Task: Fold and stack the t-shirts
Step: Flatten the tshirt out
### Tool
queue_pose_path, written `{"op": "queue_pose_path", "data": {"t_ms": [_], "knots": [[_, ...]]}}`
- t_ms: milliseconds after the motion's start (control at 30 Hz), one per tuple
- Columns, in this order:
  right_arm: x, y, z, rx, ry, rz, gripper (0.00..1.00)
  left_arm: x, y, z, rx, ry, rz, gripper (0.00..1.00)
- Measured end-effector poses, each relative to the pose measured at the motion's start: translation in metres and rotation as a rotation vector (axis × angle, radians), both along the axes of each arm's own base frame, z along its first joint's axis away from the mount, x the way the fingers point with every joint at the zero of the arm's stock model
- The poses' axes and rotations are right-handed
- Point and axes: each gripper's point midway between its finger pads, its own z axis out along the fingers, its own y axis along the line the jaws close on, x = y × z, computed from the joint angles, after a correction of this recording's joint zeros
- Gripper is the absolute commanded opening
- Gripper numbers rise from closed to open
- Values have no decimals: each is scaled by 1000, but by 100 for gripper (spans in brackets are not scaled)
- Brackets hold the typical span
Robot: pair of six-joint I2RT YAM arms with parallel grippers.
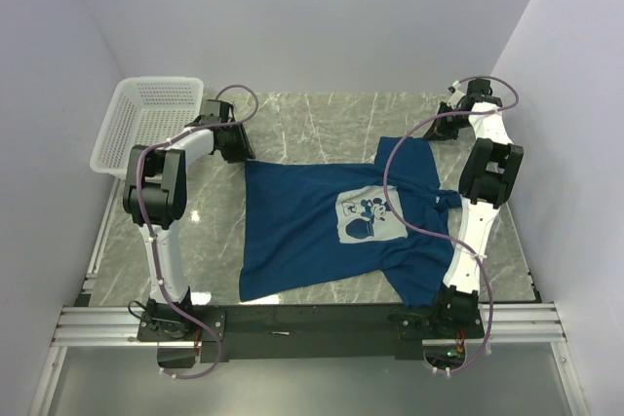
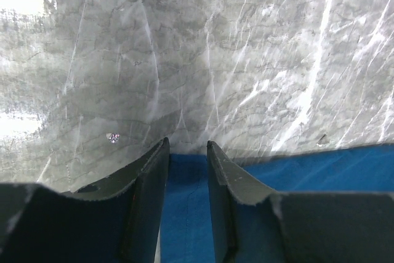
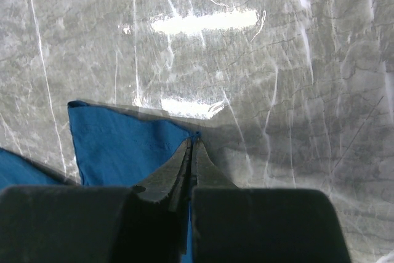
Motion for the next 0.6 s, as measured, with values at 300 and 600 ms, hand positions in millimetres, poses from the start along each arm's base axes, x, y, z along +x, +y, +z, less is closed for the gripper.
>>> {"op": "queue_pose_path", "data": {"t_ms": [300, 600], "knots": [[0, 0, 0, 1, 1, -2, 0, 0, 3, -1, 23, 0, 3, 32], [0, 0, 0, 2, 2, -2, 0, -14, 6, 0, 37, 35, 18, 44]]}}
